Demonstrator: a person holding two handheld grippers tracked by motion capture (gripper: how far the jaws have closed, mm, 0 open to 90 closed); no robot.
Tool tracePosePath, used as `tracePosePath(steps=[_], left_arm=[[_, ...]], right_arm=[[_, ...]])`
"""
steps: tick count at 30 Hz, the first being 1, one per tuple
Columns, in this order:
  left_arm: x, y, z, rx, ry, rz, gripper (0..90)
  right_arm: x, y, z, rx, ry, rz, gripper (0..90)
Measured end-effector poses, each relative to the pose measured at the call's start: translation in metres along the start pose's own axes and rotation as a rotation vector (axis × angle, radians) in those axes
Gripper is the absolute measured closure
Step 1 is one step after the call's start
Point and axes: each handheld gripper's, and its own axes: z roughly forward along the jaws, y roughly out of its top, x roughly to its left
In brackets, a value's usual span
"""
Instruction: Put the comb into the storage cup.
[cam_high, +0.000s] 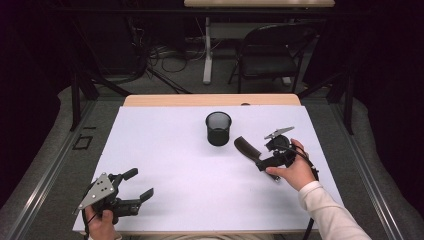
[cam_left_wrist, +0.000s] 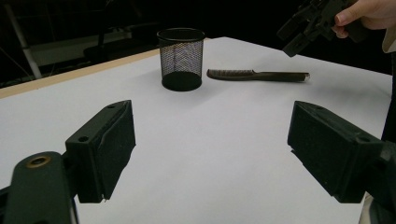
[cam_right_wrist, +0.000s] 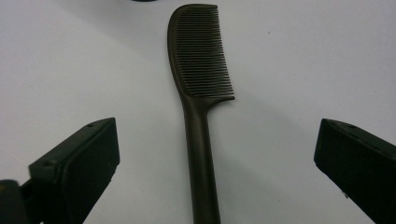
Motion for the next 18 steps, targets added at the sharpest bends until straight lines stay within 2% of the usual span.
tracePosePath(steps=[10,18], left_arm=[[0.0,0.0,0.0,0.002,0.0,0.0,15.4],[0.0,0.0,0.0,0.002,0.0,-0.001,15.4]], right_arm=[[-0.003,0.003,0.009,0.03,-0.003,-0.016,4.0],[-0.005,0.006,0.017,0.113,0.012,-0.025,7.4]])
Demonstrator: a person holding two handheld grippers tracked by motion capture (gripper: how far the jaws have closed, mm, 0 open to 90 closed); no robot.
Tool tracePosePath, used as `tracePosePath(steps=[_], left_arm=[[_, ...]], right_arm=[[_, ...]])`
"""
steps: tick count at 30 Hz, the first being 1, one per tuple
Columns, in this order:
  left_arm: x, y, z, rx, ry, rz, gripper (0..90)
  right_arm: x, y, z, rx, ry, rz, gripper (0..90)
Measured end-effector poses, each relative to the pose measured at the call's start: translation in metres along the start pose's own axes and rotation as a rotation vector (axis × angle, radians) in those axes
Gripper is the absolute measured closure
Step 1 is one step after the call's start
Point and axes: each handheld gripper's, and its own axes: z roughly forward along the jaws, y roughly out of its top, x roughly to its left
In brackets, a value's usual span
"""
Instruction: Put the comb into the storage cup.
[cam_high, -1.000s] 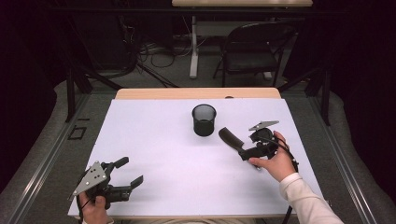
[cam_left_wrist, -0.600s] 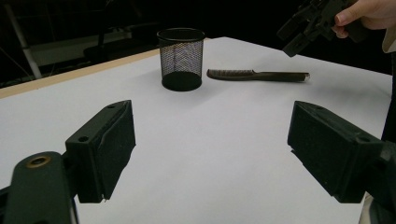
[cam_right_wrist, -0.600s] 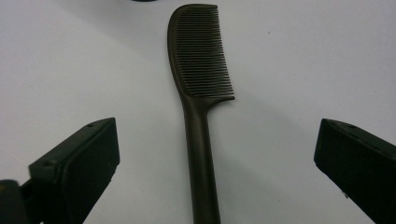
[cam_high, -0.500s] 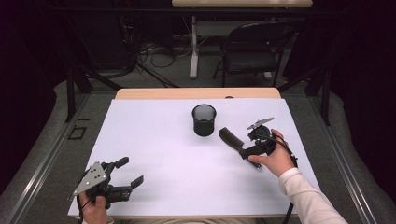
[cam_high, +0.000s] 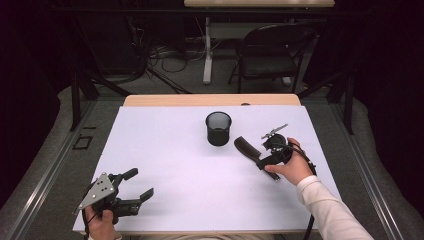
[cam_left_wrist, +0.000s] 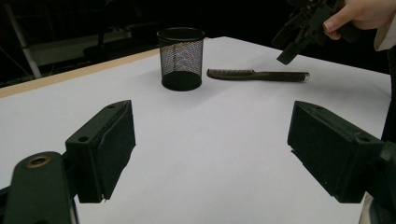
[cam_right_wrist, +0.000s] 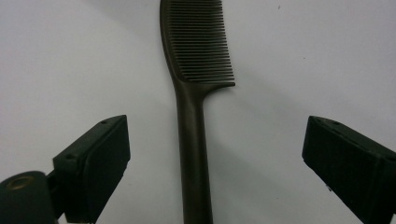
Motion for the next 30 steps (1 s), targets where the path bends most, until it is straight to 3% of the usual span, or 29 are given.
tracePosePath(steps=[9,10,11,15,17,18,26,30], left_arm=[[0.0,0.0,0.0,0.001,-0.001,0.0,15.4],[0.0,0.0,0.0,0.001,-0.001,0.0,15.4],[0.0,0.0,0.0,0.001,-0.002,0.0,15.4],[0.0,0.0,0.001,0.0,-0.006,0.0,15.4],[0.0,0.0,0.001,0.0,-0.006,0.0,15.4],[-0.001,0.0,0.0,0.003,0.003,0.001,15.4],[0.0,0.0,0.001,0.001,-0.007,0.0,15.4],[0.0,0.0,0.001,0.001,-0.007,0.0,15.4]], right_arm=[[-0.002,0.005,0.006,0.073,0.023,-0.015,14.0],[-0.002,0.006,0.005,0.122,0.017,-0.032,14.0],[-0.002,0.005,0.008,0.103,0.028,-0.028,14.1],[0.0,0.006,0.013,0.115,0.031,-0.028,16.8],[0.0,0.007,0.015,0.137,0.039,-0.051,16.8],[0.001,0.007,0.015,0.174,0.038,-0.05,17.3],[0.004,0.005,0.023,0.213,0.064,-0.047,21.5],[0.003,0.006,0.022,0.218,0.069,-0.072,30.7]])
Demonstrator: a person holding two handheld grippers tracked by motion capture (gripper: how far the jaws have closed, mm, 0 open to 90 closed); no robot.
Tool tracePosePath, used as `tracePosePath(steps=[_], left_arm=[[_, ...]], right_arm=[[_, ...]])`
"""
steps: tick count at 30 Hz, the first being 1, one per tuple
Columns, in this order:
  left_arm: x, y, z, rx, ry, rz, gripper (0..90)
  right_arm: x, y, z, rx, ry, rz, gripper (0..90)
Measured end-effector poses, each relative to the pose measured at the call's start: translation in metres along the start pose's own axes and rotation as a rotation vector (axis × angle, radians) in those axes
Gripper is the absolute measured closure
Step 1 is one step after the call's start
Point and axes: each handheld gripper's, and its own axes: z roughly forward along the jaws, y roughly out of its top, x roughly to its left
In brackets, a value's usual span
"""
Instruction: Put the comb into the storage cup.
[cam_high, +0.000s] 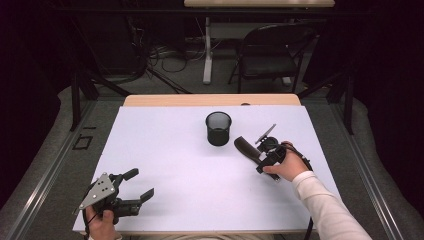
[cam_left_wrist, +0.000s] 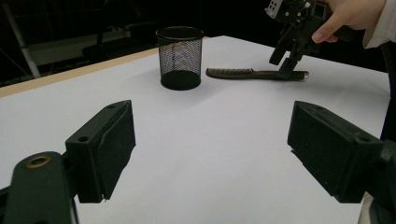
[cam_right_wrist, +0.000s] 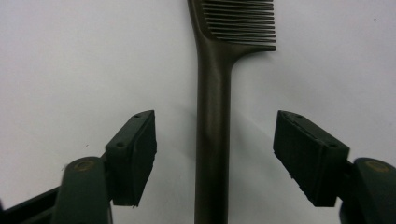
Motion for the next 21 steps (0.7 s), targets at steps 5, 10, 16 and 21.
tracePosePath(steps=[5,10,16,21], left_arm=[[0.0001,-0.0001,0.0,0.0,0.0,0.0,15.4],[0.0,-0.0002,0.0004,0.0,0.0,0.001,15.4],[0.0001,-0.0002,0.0004,0.001,0.0,0.001,15.4],[0.0001,-0.0003,0.0005,0.002,-0.001,0.001,15.4]], right_arm=[[-0.0014,0.0002,-0.0007,0.006,0.011,-0.009,38.3],[-0.0006,-0.002,0.0008,-0.008,0.01,0.025,38.7],[-0.002,-0.002,-0.002,0.029,0.004,0.007,43.8],[-0.002,-0.0032,-0.0001,0.021,-0.001,0.012,48.6]])
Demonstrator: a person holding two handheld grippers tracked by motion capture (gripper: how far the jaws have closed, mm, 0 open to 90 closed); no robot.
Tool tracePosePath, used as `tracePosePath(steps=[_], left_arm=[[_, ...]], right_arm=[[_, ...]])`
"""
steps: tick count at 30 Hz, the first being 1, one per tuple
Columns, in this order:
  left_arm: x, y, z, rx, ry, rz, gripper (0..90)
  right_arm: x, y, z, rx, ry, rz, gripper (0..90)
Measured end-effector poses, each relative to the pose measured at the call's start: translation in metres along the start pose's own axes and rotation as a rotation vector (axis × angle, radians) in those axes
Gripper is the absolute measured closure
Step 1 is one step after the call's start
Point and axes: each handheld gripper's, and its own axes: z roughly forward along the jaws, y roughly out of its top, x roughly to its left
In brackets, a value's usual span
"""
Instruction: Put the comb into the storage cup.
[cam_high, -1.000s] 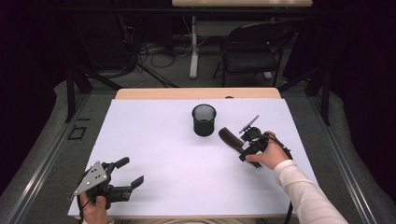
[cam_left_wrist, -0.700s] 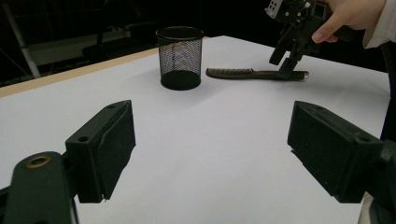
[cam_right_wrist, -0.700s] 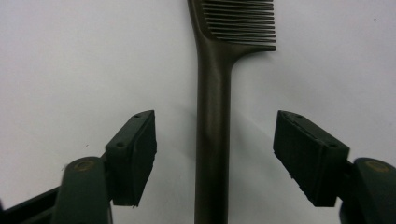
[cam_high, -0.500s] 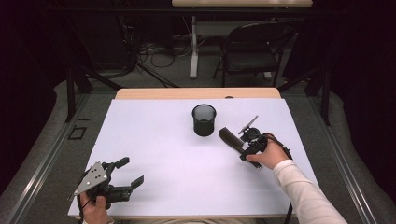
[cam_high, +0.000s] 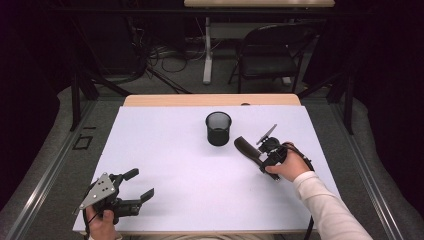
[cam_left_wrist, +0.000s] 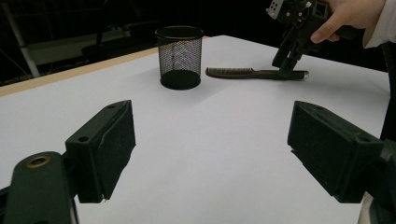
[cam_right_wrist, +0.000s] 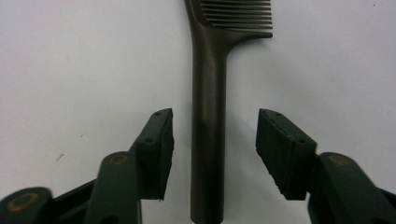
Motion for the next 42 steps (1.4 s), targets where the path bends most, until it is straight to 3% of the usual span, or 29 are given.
tracePosePath(steps=[5,15,16,19,21,23,33,35,36,39,42], left_arm=[[0.0,0.0,0.0,0.001,0.003,0.0,15.5],[0.0,0.0,0.0,0.0,0.004,-0.002,15.5],[0.0,0.0,0.0,0.0,0.004,-0.002,15.4],[0.0,0.0,0.001,0.003,0.003,-0.003,15.4],[0.0,0.0,0.001,0.004,0.003,-0.004,15.4],[0.0,0.0,0.001,0.006,0.004,-0.003,15.4],[0.0,-0.001,0.001,0.006,0.003,-0.003,15.5],[0.0,-0.001,0.001,0.005,0.003,-0.003,15.4],[0.0,-0.001,0.001,0.005,0.003,-0.003,15.4],[0.0,-0.001,0.001,0.007,0.003,-0.002,15.4],[0.0,-0.001,0.001,0.007,0.003,-0.002,15.4]], right_arm=[[-0.002,0.001,-0.001,0.05,0.003,-0.007,54.6],[-0.004,-0.001,0.002,0.073,0.013,-0.004,62.3],[-0.004,-0.003,0.006,0.027,0.025,0.011,62.5],[-0.006,-0.003,0.006,0.07,0.023,-0.002,64.4],[-0.005,-0.004,0.006,0.079,0.029,0.025,65.6],[-0.005,-0.005,0.008,0.048,0.037,0.02,66.5],[-0.003,-0.003,0.01,0.064,0.032,0.006,70.8],[0.0,-0.006,0.017,-0.032,0.051,0.046,71.4],[0.0,-0.006,0.017,-0.035,0.05,0.039,71.5],[-0.002,-0.003,0.012,0.044,0.036,0.021,71.8],[-0.002,-0.003,0.012,0.045,0.037,0.025,71.9]])
